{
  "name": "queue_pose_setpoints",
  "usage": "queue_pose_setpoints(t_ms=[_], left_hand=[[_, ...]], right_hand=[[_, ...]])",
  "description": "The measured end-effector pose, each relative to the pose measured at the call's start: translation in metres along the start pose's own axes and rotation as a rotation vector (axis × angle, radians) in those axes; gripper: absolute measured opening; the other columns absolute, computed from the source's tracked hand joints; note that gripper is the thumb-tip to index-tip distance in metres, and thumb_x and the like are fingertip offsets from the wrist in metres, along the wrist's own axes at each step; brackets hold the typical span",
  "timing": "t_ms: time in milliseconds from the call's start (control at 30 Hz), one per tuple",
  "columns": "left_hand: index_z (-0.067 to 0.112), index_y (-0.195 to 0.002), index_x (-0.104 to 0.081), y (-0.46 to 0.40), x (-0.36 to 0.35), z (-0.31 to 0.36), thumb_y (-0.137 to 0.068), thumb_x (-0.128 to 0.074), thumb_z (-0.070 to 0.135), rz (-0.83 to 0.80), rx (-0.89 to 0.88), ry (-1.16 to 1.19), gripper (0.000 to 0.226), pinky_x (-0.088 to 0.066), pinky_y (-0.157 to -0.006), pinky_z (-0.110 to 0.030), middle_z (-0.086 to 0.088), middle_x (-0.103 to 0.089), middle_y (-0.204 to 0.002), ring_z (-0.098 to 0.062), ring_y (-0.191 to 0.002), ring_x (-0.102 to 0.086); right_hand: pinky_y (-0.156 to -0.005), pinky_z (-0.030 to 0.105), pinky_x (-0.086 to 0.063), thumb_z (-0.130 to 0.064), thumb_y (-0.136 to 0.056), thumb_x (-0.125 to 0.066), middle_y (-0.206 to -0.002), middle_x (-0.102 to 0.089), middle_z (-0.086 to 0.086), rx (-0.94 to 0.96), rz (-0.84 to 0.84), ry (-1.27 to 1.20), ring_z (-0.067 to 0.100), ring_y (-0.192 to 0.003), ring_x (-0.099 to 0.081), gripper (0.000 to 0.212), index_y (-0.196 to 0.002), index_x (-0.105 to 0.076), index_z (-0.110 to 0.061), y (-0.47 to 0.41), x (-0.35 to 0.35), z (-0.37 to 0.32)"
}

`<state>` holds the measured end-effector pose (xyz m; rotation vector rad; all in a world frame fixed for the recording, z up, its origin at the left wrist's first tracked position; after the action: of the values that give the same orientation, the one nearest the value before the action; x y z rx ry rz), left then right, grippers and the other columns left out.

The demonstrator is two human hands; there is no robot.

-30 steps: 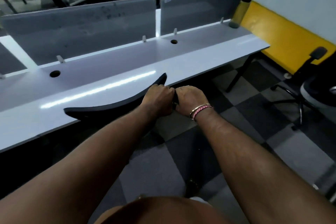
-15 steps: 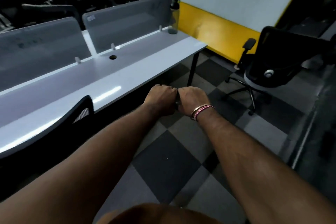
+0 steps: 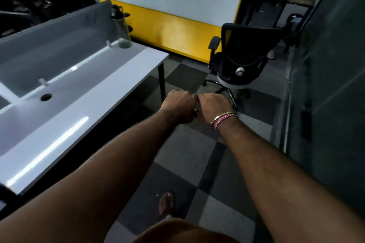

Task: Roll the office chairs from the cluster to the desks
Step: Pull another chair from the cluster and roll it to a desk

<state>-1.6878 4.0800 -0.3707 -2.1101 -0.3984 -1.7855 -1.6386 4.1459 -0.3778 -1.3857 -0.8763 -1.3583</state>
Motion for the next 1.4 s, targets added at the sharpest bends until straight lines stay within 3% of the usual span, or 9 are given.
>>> queue_pose_setpoints(t_ms=[133, 467, 867, 1033, 1400], left_hand=[[0.020, -0.109, -0.067, -0.074, -0.006, -0.001, -0.085, -0.067, 0.042, 0.033, -0.087, 0.013, 0.032, -0.051, -0.085, -0.037, -0.006, -0.073, -0.110, -0.030, -0.101, -0.071], [0.023, -0.122, -0.067, -0.227, -0.006, -0.018, -0.085, -0.065, 0.051, 0.071, -0.265, -0.008, 0.046, -0.051, -0.086, -0.038, -0.005, -0.073, -0.114, -0.030, -0.104, -0.070], [0.023, -0.113, -0.067, -0.424, -0.042, 0.002, -0.087, -0.067, 0.044, 0.045, -0.329, -0.016, 0.033, -0.050, -0.081, -0.036, -0.003, -0.073, -0.112, -0.028, -0.103, -0.070], [0.023, -0.113, -0.067, -0.515, -0.045, 0.016, -0.089, -0.064, 0.044, 0.017, -0.321, -0.021, 0.032, -0.050, -0.079, -0.035, -0.002, -0.073, -0.113, -0.029, -0.102, -0.071], [0.022, -0.111, -0.064, -0.689, -0.072, 0.047, -0.090, -0.069, 0.049, 0.046, -0.362, 0.031, 0.035, -0.048, -0.079, -0.035, -0.001, -0.071, -0.108, -0.024, -0.096, -0.069]], right_hand=[[-0.073, 0.036, -0.049, -0.045, -0.080, -0.068, -0.102, -0.071, 0.005, -0.102, -0.011, 0.060, 0.029, -0.094, -0.067, 0.034, -0.103, -0.067, -0.020, -0.045, -0.010, 0.051], [-0.069, 0.037, -0.051, -0.041, -0.073, -0.072, -0.094, -0.071, 0.008, -0.317, -0.015, 0.061, 0.034, -0.088, -0.067, 0.036, -0.099, -0.069, -0.016, -0.142, -0.017, 0.142], [-0.065, 0.035, -0.043, -0.040, -0.082, -0.066, -0.094, -0.070, 0.007, -0.365, -0.006, 0.068, 0.032, -0.090, -0.066, 0.032, -0.100, -0.064, -0.014, -0.257, -0.081, 0.298], [-0.074, 0.038, -0.050, -0.037, -0.084, -0.065, -0.098, -0.071, 0.007, -0.366, -0.023, 0.022, 0.032, -0.093, -0.067, 0.028, -0.101, -0.067, -0.015, -0.308, -0.094, 0.372], [-0.068, 0.036, -0.052, -0.038, -0.080, -0.067, -0.089, -0.069, 0.005, -0.368, -0.037, 0.024, 0.030, -0.083, -0.067, 0.026, -0.094, -0.067, -0.017, -0.401, -0.134, 0.521]])
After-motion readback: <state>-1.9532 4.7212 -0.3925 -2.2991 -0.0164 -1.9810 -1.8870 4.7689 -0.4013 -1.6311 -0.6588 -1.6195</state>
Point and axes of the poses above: each hand's wrist, its own y-axis away from the middle knuckle, its own x-axis out of the back of the hand, z = x × y, the point moved 7 cm from there along -y, towards the middle knuckle
